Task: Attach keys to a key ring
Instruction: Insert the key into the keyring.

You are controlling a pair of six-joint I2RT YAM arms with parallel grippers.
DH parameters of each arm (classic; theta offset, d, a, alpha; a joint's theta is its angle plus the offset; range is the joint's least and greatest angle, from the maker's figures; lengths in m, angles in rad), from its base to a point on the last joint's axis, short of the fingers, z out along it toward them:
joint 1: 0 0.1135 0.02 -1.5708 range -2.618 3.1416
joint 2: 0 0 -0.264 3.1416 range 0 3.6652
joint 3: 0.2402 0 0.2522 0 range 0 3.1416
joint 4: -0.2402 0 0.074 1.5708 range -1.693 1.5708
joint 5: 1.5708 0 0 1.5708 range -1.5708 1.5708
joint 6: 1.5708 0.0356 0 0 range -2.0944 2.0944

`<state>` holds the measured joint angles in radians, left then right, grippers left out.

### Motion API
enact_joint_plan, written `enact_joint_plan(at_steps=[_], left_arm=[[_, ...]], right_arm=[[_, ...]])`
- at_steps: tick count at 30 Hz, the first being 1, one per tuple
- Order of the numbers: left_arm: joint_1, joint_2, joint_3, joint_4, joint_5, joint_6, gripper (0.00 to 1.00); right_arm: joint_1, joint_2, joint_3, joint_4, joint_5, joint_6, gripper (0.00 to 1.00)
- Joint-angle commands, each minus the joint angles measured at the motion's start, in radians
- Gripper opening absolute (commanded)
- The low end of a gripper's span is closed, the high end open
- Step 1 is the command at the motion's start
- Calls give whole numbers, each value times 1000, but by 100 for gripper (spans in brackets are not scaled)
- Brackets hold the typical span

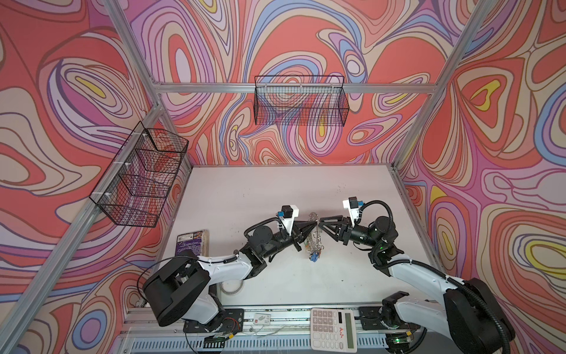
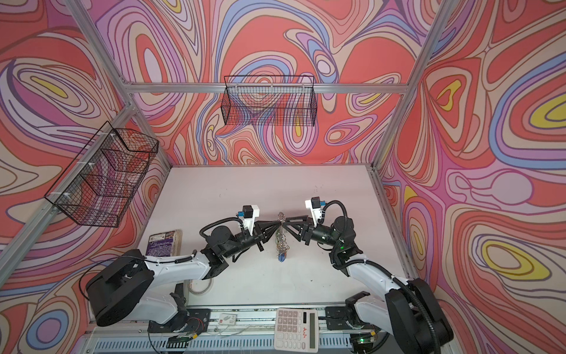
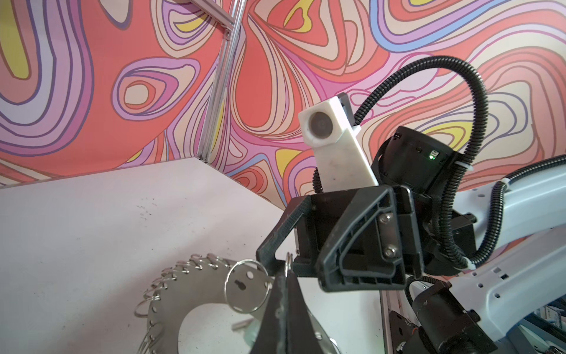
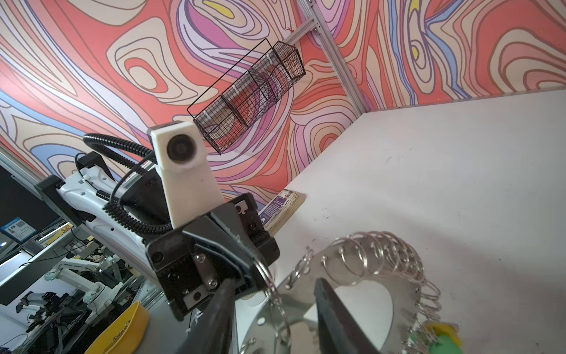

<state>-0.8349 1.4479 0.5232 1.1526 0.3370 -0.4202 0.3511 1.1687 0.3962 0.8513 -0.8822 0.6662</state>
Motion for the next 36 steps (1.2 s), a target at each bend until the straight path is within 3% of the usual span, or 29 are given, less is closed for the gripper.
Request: enact_joint_plan(at_steps=[1, 6, 12, 15, 22, 26, 36], left_arm=[[5, 6, 25, 143, 18, -24, 0], [5, 12, 29, 139, 23, -23, 0], [4, 14, 20, 139, 10, -19, 0], [5, 13, 16, 142, 2, -17, 0], [8, 5, 17, 111, 10, -15, 0], [13, -28, 18, 8, 32, 11, 0], [52, -156, -15, -338, 65, 98, 19]], right_arm=[[9, 16, 14, 58, -26, 16, 36], [11, 20, 2, 68, -20, 20, 28], [14, 31, -2, 90, -20, 40, 6], [15, 37, -7, 98, -26, 47, 0], [22, 33, 0, 85, -34, 36, 0], [22, 6, 13, 27, -13, -16, 0], [34, -116, 19, -116, 96, -269, 0]])
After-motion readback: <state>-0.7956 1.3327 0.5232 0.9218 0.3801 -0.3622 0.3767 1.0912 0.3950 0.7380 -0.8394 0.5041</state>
